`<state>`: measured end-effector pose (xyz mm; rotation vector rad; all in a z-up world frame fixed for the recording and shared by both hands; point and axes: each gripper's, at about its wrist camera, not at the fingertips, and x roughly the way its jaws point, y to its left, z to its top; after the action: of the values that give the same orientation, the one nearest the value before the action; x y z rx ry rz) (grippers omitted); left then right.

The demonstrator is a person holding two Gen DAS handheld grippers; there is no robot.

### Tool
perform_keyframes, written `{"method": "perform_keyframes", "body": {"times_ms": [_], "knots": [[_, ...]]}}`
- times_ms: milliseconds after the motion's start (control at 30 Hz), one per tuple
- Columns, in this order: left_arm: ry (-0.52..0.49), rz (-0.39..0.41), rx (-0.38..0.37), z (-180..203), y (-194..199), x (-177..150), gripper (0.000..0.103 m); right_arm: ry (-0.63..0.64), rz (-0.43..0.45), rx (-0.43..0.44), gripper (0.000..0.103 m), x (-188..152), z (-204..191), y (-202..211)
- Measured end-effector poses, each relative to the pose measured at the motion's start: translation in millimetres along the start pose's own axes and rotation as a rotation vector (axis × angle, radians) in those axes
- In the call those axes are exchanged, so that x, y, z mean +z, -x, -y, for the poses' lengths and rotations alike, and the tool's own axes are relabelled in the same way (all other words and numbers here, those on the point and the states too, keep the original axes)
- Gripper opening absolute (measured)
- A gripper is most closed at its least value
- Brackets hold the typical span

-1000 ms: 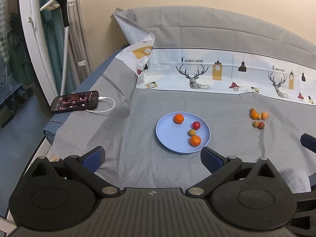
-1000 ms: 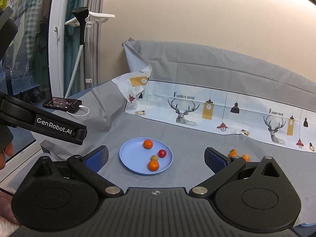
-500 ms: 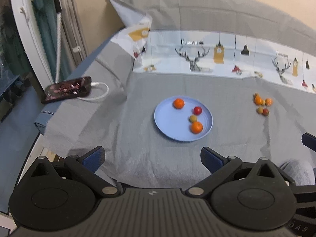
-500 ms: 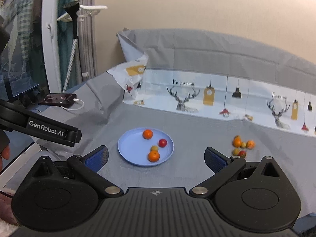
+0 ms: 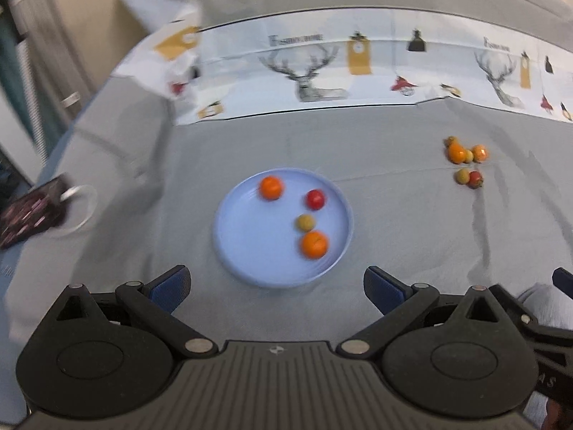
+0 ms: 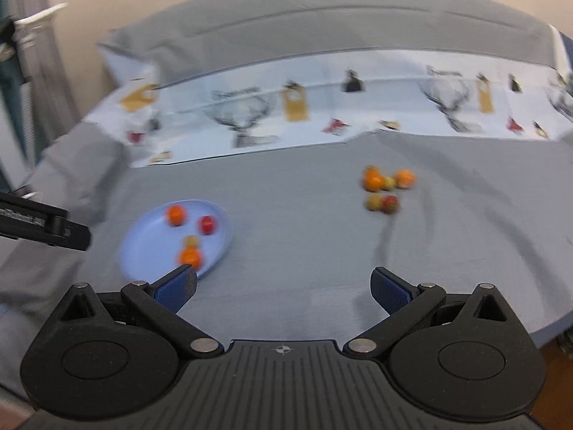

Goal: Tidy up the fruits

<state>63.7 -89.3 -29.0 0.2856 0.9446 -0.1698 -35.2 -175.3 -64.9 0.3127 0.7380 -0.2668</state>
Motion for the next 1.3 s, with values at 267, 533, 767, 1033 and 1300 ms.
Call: {"method": "perform_keyframes", "body": {"times_ms": [267,533,767,1033,1300], "knots": [[-0.128,-0.015,-0.043,95.1,-93.7,82.8,0.103,-0.061,0.091,-0.308,0.102,31.4,82.7,-91.4],[-0.193,-0.069,-0.194,199.1,-201.0,160.4,0.103,-0.104,0.007,-0.415,0.102,54.3,170.0,-227.4],[-0.287,-0.192,-0.291,268.1,-287.6,185.6,0.103,-0.029,-0.022,-0.299,0.102,63.4,193.8,-292.7],[-0.307,-0.256,-0.315,292.4,-336.8,192.5,0.103,-0.017,0.027,-0.205,0.102,75.4,199.4,-320.9],[-0.283,-0.277,-0.367,278.5,-331.8,193.4,0.086,-0.004,0.035,-0.218,0.097,78.6,199.6,-325.3]]}}
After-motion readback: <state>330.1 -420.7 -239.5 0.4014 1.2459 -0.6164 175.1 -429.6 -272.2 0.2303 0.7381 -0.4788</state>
